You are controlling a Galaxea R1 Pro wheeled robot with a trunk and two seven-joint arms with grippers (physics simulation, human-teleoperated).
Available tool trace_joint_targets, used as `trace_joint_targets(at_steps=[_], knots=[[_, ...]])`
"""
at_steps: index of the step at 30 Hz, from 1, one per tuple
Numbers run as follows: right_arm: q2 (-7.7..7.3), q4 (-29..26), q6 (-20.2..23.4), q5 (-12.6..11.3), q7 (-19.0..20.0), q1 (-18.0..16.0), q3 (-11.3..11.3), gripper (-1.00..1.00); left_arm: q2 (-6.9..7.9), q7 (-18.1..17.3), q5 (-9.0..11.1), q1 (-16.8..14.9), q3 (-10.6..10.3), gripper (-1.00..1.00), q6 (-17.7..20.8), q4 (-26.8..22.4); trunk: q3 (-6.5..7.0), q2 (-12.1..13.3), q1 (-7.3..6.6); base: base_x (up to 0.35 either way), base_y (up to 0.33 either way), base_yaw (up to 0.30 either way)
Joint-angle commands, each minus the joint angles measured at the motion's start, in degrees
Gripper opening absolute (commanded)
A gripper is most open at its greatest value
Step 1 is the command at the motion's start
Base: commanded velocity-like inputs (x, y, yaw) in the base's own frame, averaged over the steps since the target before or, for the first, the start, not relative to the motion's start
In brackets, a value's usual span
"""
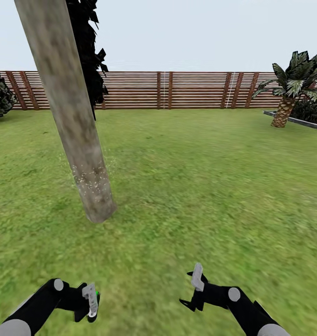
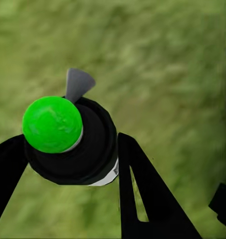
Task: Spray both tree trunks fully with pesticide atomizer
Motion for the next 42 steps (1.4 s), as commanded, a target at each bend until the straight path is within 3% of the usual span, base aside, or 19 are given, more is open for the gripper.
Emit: trace_joint_targets(at_steps=[1, 2, 6, 8, 9, 11, 13, 17, 21, 33, 36, 42], knots=[[0.06, -0.11, -0.38, 0.55, 0.65, -0.02, 0.12, 1.0, -0.53, -0.15, -0.34, -0.05, -0.47, -1.0, -0.07, -0.09, -0.05, -0.02, -0.01, 0.0, 0.0, 0.0], [0.1, -0.16, -0.41, 0.52, 1.57, -0.02, 0.13, -1.0, -1.28, -0.14, -0.51, -0.11, -0.62, -1.0, -0.05, -0.13, -0.05, -0.02, -0.01, 0.0, 0.0, 0.0], [0.76, -1.87, -0.35, 0.4, 3.43, -0.07, 0.21, -1.0, -3.81, 0.0, -3.14, -0.21, -0.76, -1.0, -0.08, -0.21, -0.05, -0.02, -0.01, 0.0, 0.0, 0.0], [2.26, -2.35, -0.35, 0.54, 3.57, -0.09, 0.36, -1.0, -5.84, 0.01, -4.11, -0.17, -0.77, -1.0, -0.05, -0.25, -0.05, -0.02, -0.01, 0.0, 0.0, 0.0], [3.98, -2.57, -0.35, 1.72, 4.34, -0.11, 0.44, -1.0, -8.67, 0.03, -7.68, -0.14, -0.77, -1.0, -0.05, -0.26, -0.05, -0.02, -0.01, 0.0, 0.0, 0.0], [5.73, -3.14, -0.26, 3.65, 7.21, -0.16, 0.42, -1.0, -10.64, 1.09, -10.78, -0.14, -0.77, -1.0, -0.09, -0.26, -0.05, -0.02, -0.01, 0.0, 0.0, 0.0], [6.84, -3.73, -0.21, 4.69, 8.42, -0.19, 0.41, -1.0, -12.0, 2.76, -11.92, -0.13, -0.77, -1.0, -0.15, -0.2, -0.05, -0.02, -0.01, 0.0, 0.0, 0.0], [7.25, -4.1, -0.22, 5.04, 8.83, -0.22, 0.4, -1.0, -14.28, 3.48, -12.73, -0.17, -0.84, -1.0, -0.19, -0.24, -0.05, -0.02, -0.01, 0.0, 0.0, 0.0], [7.26, -4.11, -0.26, 5.06, 8.85, -0.26, 0.4, -1.0, -17.3, 3.62, -15.89, -0.24, -0.84, -1.0, -0.19, -0.28, -0.05, -0.02, -0.01, 0.0, 0.0, 0.0], [7.26, -4.2, -0.26, 5.06, 8.86, -0.27, 0.4, -1.0, -20.49, 4.42, -16.37, -0.31, -0.68, -1.0, -0.02, -2.59, -0.05, -0.02, -0.01, 0.0, 0.0, 0.0], [7.26, -4.26, -0.26, 5.06, 8.86, -0.28, 0.4, -1.0, -20.92, 6.15, -16.3, -0.31, -0.61, -1.0, -0.06, -2.56, -0.05, -0.02, -0.01, 0.0, 0.0, 0.0], [7.26, -4.28, -0.26, 5.1, 8.86, -0.28, 0.4, -1.0, -21.68, 6.26, -16.2, -0.29, -0.59, -1.0, -0.25, -2.28, -0.05, -0.02, -0.01, 0.0, 0.0, 0.0]])
